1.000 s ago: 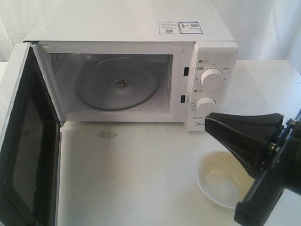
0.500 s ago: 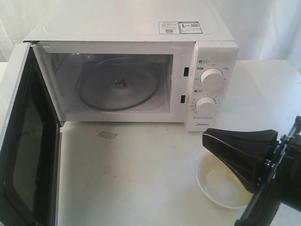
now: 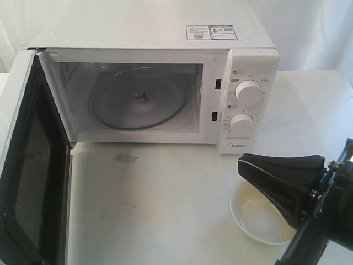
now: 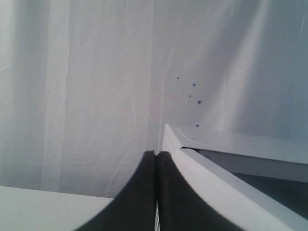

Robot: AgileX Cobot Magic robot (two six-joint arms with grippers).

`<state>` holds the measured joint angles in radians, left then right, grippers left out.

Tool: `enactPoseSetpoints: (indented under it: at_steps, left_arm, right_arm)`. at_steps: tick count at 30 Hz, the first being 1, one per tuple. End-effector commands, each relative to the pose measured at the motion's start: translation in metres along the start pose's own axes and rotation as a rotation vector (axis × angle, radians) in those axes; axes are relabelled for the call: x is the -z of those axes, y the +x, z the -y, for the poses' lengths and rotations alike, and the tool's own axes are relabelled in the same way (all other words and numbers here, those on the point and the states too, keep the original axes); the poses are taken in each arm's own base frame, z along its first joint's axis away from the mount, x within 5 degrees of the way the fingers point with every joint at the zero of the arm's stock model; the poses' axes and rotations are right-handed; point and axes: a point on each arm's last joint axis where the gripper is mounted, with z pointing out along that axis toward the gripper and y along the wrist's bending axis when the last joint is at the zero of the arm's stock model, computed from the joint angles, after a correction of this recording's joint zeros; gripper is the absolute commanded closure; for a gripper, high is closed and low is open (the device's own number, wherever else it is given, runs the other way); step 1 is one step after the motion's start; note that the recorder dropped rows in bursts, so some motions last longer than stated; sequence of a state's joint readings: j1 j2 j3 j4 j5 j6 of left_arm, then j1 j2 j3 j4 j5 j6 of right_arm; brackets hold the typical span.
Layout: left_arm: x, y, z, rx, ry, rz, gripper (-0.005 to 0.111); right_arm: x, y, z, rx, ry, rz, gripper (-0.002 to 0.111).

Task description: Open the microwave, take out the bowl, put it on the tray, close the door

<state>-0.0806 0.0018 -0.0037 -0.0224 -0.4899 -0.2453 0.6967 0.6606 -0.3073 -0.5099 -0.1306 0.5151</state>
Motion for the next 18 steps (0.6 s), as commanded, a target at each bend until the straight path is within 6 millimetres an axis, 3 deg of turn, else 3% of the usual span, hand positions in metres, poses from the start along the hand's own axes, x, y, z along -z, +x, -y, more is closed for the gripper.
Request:
enactPoseSetpoints:
  at_steps: [1,8,12,18]
  left_arm:
    - [-0.003,-0.015,0.003,0.020,0.003,-0.009,0.107]
    - [-0.002,-0.042,0.013,0.147,-0.017,-0.266,0.107]
    - [0.003,-0.050,0.017,0.111,-0.051,-0.569,0.107]
    - [-0.004,-0.082,0.025,0.049,-0.043,-0.699,0.107]
  right_arm:
    - [0.001,0.001,0.001,0.007,0.009,0.001,0.108]
    - [0.001,-0.001,0.000,0.007,-0.003,0.022,0.108]
    - [0.001,-0.001,0.000,0.007,-0.003,0.022,0.108]
    - [0.001,-0.001,0.000,0.007,-0.003,0.022,0.108]
